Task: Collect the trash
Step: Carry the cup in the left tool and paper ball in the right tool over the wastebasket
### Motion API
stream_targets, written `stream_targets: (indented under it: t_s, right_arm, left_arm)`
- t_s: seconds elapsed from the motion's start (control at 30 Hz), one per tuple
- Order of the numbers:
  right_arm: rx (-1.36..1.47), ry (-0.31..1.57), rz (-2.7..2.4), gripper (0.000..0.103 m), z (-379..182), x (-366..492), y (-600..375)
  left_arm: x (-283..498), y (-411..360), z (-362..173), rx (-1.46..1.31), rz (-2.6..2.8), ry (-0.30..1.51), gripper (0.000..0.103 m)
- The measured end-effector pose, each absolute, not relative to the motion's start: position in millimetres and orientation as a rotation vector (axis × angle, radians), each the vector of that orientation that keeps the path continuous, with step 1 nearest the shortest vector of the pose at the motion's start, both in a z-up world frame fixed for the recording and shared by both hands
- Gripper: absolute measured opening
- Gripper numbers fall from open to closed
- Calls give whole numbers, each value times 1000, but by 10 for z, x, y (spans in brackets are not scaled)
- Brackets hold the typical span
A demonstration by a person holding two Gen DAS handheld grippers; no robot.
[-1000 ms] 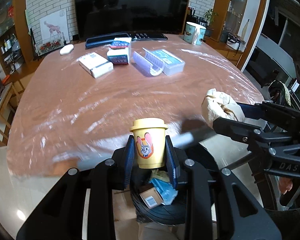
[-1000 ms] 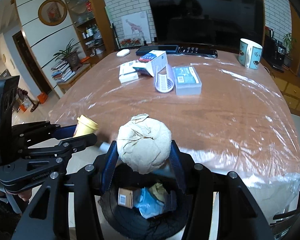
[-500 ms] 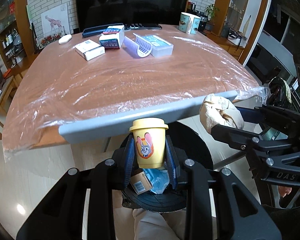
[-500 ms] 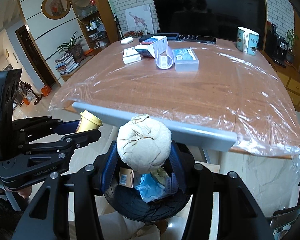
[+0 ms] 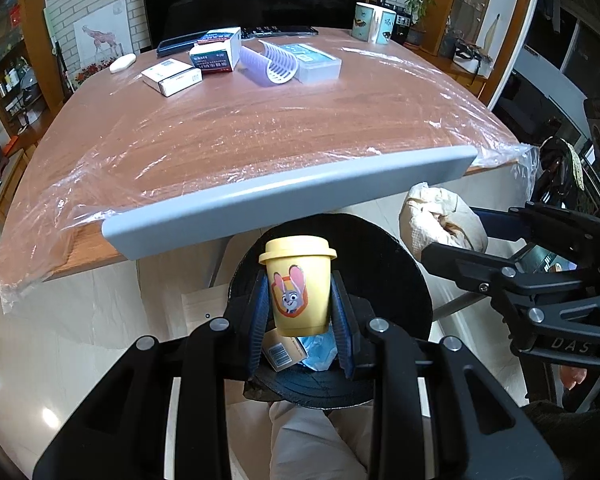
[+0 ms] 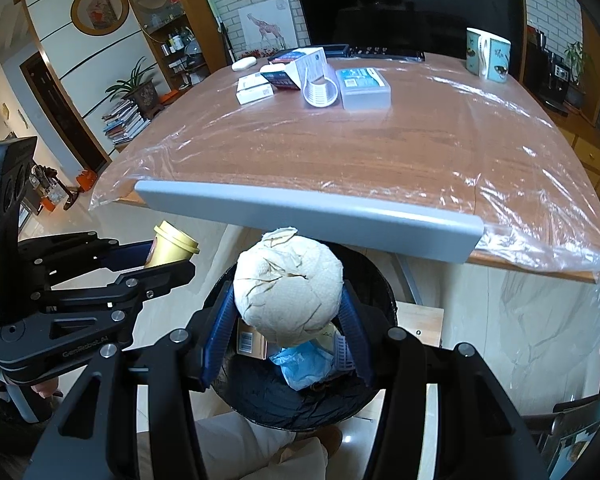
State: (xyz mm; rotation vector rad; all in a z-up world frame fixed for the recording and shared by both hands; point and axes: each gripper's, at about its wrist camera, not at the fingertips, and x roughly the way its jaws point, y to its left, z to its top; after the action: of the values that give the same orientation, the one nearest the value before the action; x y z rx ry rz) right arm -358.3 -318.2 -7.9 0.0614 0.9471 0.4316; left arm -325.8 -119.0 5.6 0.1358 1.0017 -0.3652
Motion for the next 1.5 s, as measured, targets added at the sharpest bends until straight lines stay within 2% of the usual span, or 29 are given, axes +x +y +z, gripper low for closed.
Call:
stream_targets:
  t_s: [1.5]
  right_arm:
    - [11,1091,367,51,-601,-3432,-3092]
  left_arm:
    - [-3130,-1226,-397,215,-374,1127,32]
